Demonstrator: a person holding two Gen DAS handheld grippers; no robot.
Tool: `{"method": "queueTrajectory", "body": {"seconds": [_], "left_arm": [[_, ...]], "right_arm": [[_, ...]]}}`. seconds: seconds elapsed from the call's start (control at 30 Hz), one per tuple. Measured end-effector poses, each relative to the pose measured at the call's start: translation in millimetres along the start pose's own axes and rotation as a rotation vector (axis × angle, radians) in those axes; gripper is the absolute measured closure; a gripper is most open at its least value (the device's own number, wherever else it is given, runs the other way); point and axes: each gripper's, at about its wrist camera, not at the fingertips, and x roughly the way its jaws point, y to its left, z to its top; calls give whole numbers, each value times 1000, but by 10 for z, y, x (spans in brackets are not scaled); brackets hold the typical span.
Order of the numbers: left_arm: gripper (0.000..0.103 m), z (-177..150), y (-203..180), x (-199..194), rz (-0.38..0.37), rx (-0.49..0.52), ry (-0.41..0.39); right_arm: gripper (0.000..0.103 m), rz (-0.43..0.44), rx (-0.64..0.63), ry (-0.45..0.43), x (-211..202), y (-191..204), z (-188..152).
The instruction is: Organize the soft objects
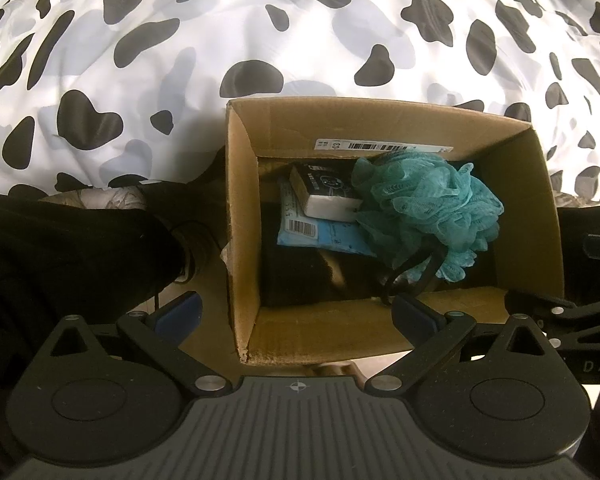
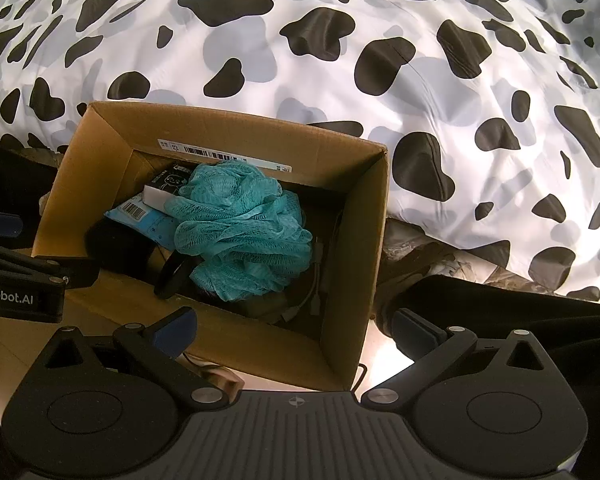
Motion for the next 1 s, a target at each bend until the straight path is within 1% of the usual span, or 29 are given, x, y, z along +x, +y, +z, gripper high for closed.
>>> {"method": "queueTrajectory", "body": {"seconds": [1.0], "left_arm": [[0,20,23,-30,0,-10,-10]], "right_arm": [[0,-3,1,2,11,4,-2]]}}
